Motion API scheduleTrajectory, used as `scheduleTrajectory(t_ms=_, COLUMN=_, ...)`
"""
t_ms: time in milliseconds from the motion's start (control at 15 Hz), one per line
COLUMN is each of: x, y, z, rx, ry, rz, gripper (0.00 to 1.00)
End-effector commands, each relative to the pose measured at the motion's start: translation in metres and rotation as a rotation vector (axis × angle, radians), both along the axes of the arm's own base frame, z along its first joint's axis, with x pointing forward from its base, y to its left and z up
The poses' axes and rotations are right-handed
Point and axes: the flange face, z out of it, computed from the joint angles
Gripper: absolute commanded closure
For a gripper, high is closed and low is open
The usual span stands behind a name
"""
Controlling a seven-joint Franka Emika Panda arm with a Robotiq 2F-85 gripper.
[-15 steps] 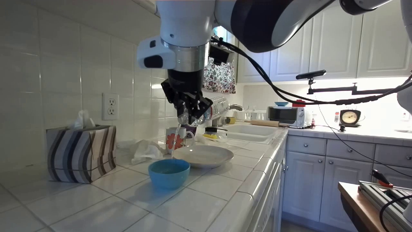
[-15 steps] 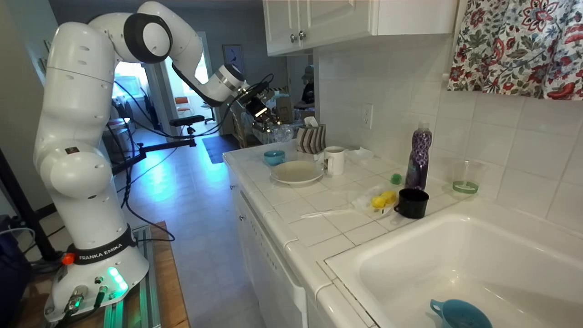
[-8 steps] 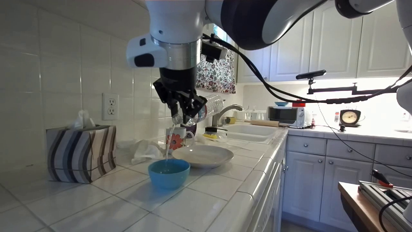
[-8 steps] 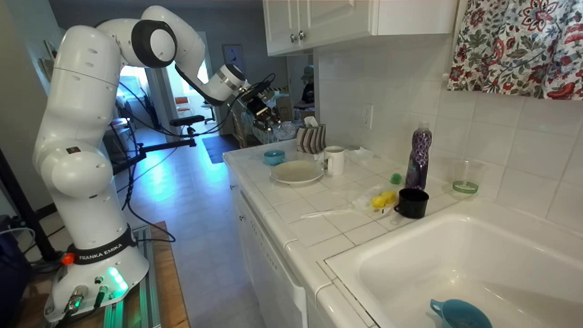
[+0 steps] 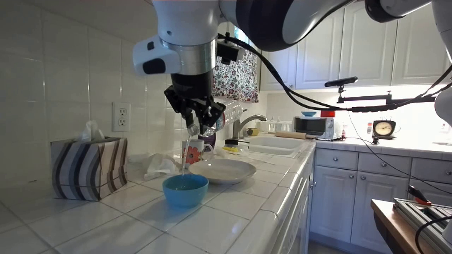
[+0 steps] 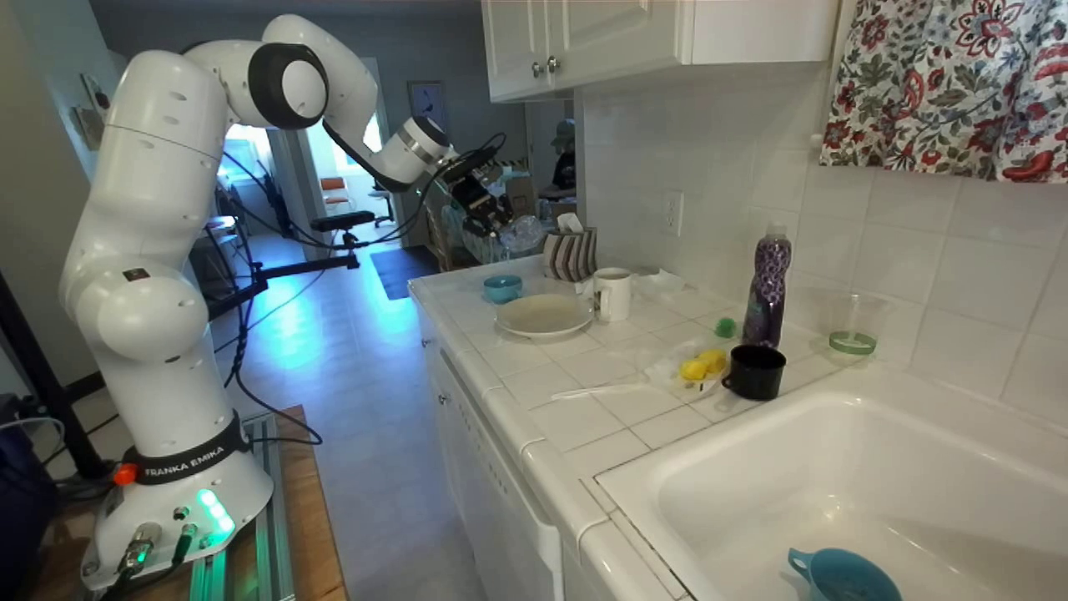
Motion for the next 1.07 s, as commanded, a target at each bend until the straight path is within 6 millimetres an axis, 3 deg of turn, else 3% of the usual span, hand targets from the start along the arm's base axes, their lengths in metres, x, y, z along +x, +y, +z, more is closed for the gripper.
scheduleTrajectory(t_ms=0, x=0.0014, y=0.0078, z=0.0022, rx=-0.009, ry=0.060, rz=0.004, gripper=0.89)
scheduleTrajectory(t_ms=1000, x=-0.0069, y=0.0129, z=-0.0024, rx=-0.129, ry=0.244, rz=0.044, gripper=0.89)
